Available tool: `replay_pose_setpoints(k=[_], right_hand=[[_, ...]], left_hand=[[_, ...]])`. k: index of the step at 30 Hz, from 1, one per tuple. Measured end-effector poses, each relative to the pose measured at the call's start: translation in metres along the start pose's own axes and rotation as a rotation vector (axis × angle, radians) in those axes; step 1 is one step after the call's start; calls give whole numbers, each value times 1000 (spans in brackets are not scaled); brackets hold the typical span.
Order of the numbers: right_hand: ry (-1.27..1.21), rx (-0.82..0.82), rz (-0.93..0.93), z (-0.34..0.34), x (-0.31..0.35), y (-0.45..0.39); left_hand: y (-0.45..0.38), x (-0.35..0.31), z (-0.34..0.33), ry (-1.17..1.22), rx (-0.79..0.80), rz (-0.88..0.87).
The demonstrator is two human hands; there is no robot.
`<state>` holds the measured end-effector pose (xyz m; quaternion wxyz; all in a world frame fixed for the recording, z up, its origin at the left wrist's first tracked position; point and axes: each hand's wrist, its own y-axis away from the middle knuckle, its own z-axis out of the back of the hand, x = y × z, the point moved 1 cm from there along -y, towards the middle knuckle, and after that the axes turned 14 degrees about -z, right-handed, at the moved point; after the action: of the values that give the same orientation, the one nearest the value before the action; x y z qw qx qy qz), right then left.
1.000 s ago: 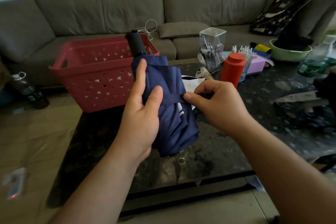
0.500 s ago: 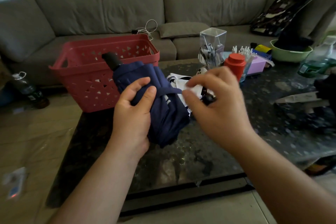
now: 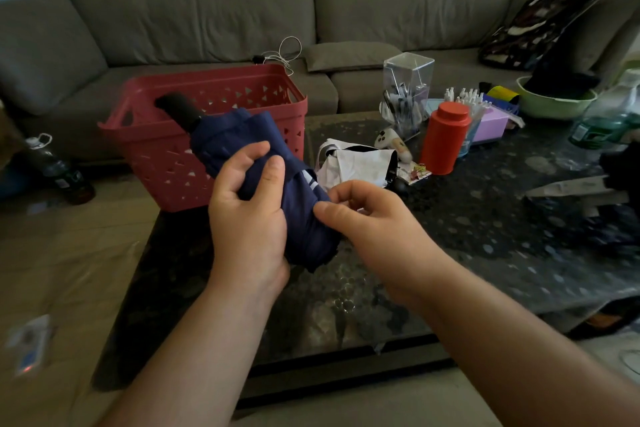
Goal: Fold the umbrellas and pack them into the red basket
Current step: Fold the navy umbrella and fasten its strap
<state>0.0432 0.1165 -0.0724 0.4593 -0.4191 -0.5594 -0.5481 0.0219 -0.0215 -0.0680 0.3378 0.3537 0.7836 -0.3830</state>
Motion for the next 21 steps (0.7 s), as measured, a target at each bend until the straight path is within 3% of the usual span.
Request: replay_pose_setpoints(k=[7,15,21], right_hand=[[-279,106,-86,1,13,5],[-202,97,-87,4,15,6],[-190,209,-81,14,17,11]], left_hand=[[2,0,-7,120,36,163],[-2,5,-6,199,-31,353],[-10,4,1,258,-84,429]])
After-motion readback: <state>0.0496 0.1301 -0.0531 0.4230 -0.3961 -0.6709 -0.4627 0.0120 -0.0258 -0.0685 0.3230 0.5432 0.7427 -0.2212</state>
